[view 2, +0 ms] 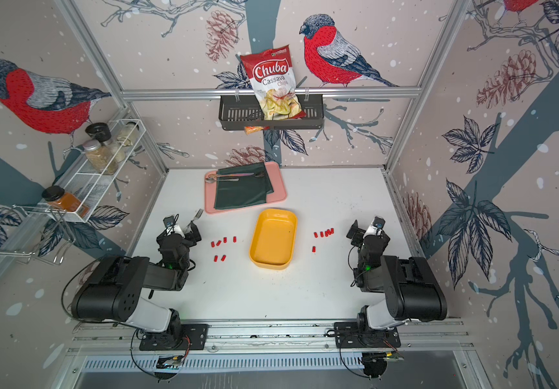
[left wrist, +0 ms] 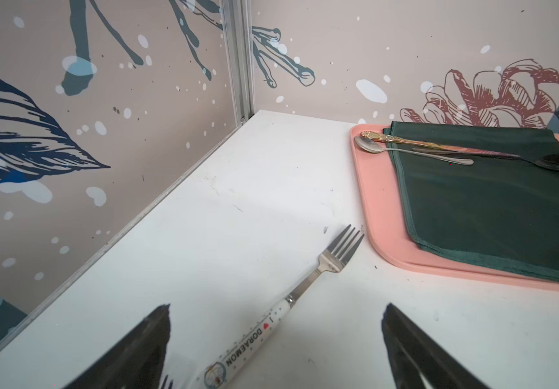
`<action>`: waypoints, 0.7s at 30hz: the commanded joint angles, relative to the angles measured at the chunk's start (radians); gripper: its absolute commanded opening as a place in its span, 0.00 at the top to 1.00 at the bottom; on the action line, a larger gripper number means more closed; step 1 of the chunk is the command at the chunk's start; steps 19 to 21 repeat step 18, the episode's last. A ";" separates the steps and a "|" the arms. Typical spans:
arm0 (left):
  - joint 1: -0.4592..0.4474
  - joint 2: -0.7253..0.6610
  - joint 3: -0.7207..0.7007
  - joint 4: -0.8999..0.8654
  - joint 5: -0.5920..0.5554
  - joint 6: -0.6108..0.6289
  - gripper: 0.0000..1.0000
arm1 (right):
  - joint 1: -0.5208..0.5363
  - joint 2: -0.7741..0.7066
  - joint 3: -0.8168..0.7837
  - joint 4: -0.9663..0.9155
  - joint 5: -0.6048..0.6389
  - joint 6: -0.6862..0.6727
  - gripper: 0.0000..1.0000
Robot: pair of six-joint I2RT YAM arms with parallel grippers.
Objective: Take the screw protection sleeves out of the storage box
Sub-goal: Reset both arms
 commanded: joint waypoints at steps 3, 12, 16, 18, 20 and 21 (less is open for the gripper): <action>0.004 -0.001 0.026 0.051 0.052 0.018 0.02 | 0.005 -0.003 0.013 0.055 0.011 -0.009 0.00; 0.000 0.003 0.027 0.060 0.044 0.023 0.02 | 0.068 0.016 0.053 0.012 0.145 -0.036 0.00; -0.001 0.003 0.028 0.056 0.044 0.024 0.02 | 0.057 0.021 0.051 0.022 0.126 -0.035 0.00; -0.001 0.002 0.027 0.057 0.043 0.024 0.02 | 0.059 0.014 0.052 0.013 0.128 -0.035 0.00; -0.001 0.002 0.027 0.057 0.043 0.024 0.02 | 0.059 0.014 0.052 0.013 0.128 -0.035 0.00; -0.001 0.002 0.027 0.057 0.043 0.024 0.02 | 0.059 0.014 0.052 0.013 0.128 -0.035 0.00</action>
